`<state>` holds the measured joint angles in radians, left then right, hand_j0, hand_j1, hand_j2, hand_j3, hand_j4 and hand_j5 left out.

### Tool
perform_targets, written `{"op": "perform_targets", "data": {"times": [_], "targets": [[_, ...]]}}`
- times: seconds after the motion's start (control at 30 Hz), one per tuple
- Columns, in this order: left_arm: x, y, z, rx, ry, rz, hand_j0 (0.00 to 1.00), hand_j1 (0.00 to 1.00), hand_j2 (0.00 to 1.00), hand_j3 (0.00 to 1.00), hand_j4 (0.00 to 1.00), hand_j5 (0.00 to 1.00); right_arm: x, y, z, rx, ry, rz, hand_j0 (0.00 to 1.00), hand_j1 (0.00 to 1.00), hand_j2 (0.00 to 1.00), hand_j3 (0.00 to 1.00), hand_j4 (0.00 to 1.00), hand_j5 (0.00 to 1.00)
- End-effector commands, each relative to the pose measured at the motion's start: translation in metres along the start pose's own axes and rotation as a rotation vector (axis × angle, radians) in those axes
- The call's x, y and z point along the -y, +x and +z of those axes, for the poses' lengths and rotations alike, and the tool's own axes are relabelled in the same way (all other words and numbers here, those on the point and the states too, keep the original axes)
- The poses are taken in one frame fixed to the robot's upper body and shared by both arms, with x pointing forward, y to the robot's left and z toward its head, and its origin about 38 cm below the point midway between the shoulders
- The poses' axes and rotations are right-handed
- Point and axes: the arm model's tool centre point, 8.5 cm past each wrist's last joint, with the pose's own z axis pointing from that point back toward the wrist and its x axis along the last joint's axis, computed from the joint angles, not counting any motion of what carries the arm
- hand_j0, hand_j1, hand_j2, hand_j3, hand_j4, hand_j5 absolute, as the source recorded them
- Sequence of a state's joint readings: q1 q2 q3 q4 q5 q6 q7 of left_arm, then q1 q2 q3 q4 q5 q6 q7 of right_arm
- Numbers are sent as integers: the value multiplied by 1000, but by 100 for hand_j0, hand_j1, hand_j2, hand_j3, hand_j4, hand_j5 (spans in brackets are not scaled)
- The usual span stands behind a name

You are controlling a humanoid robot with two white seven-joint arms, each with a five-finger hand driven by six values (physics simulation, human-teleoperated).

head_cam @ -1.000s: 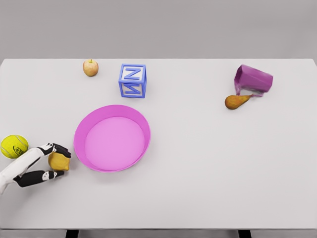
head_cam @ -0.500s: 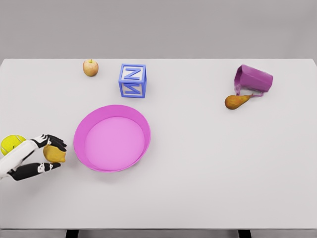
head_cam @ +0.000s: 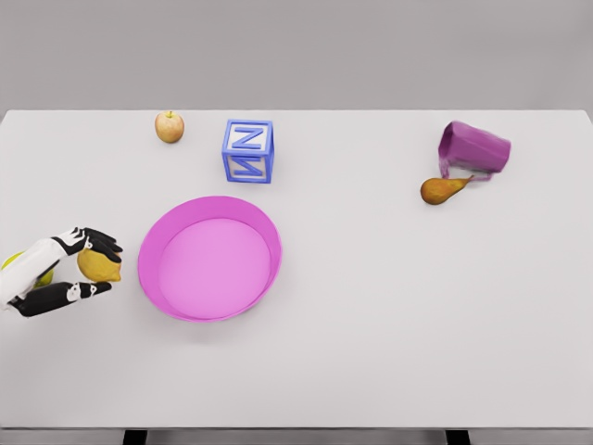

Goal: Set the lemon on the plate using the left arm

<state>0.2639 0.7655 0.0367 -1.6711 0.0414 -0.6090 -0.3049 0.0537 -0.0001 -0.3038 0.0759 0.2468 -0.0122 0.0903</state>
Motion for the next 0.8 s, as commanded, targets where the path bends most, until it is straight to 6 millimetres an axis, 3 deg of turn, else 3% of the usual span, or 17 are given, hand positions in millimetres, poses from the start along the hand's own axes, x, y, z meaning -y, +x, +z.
{"op": "perform_targets", "data": {"times": [0.0,0.47,0.77], "targets": [[-1,1,-1,4,8,7,51,51,51,51,51,51,0,0,0,-1,0,0,100,100,100,100,100,100],[-1,12,-22,71,47,6,51,51,51,51,51,51,0,0,0,-1,0,0,100,100,100,100,100,100],[14,29,-64,183,29,36,51,51,51,51,51,51,0,0,0,1,0,0,100,100,100,100,100,100]]}}
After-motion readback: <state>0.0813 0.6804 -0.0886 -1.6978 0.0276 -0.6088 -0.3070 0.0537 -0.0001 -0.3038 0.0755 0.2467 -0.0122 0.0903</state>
